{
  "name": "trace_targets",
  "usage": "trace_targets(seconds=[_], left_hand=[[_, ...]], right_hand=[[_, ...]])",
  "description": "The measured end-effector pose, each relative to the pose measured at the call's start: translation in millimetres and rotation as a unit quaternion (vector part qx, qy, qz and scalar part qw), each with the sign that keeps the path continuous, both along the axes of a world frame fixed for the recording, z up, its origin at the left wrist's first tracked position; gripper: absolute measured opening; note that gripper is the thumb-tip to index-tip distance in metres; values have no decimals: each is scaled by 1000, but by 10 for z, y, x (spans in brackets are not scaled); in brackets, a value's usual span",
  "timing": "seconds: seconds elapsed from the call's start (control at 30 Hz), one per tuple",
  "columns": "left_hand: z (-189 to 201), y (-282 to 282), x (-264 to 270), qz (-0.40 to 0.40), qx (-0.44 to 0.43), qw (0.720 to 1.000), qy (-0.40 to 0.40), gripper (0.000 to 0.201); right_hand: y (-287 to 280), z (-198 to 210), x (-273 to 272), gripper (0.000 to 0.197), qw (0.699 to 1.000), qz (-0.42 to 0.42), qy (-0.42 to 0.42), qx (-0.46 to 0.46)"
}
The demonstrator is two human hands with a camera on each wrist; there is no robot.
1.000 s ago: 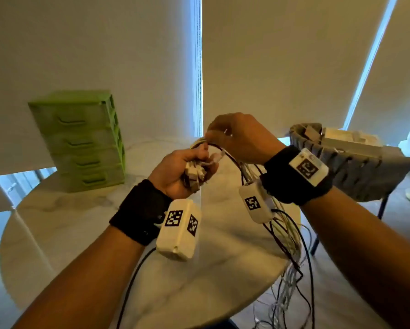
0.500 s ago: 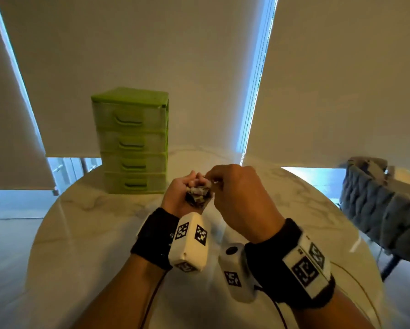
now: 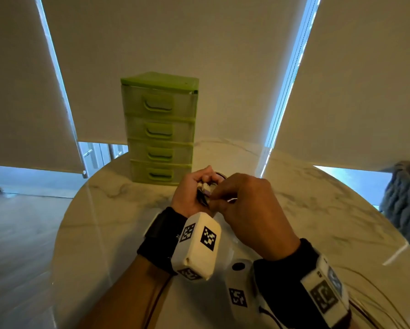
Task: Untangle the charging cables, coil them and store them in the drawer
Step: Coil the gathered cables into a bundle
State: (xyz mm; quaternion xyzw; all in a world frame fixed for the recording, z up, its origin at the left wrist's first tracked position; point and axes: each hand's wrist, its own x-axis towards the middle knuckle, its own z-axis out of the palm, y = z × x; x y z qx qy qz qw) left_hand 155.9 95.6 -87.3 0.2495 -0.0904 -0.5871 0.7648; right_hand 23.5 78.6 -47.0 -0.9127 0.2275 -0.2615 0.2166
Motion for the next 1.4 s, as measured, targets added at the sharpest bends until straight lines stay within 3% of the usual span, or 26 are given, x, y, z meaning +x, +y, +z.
trace_targets(seconds=[0.07, 0.2, 0.3, 0.4, 0.6, 0.7, 0.77, 0.87, 1.0, 1.07, 1.2, 1.33, 1.4], left_hand=[[8, 12, -42, -7, -8, 1000, 2, 43], [26, 36, -9, 3, 23, 1000, -10, 43], [42, 63, -73, 2, 17, 1000, -3, 48], [66, 74, -198, 0, -7, 1000, 28, 31], [33, 36, -238, -19, 34, 999, -24, 46], [54, 56, -189, -5, 32, 998, -45, 39], [78, 74, -173, -3, 33, 997, -69, 36], [65, 53, -223, -15, 55, 992, -110, 40], [50, 21, -288, -7, 72, 987, -144, 19], [63, 29, -308, 1, 66, 989, -135, 24], [89, 69, -313, -17, 51, 994, -92, 37], [121, 129, -221, -37, 63, 995, -73, 33], [135, 148, -218, -38, 54, 996, -60, 25]], right_hand=[[-39, -33, -23, 11, 999, 2, -31, -19], [-109, -95, -72, 13, 996, 41, -21, -75], [-140, -123, -89, 13, 996, 46, -57, -43], [-193, -140, -107, 15, 994, 31, -103, -32], [-261, -164, -146, 24, 994, 41, -101, 25], [-216, -113, -217, 34, 995, 59, -71, 32], [-152, -90, -236, 28, 997, 44, -62, 10], [-95, -80, -221, 26, 992, 48, -115, 35], [-191, -93, -218, 14, 982, 63, -141, 104], [-248, -132, -207, 8, 984, 51, -121, 124], [-268, -157, -195, 12, 978, 59, -162, 114], [-254, -129, -234, 47, 989, 83, -82, 92], [-235, -146, -207, 50, 992, 73, -85, 51]])
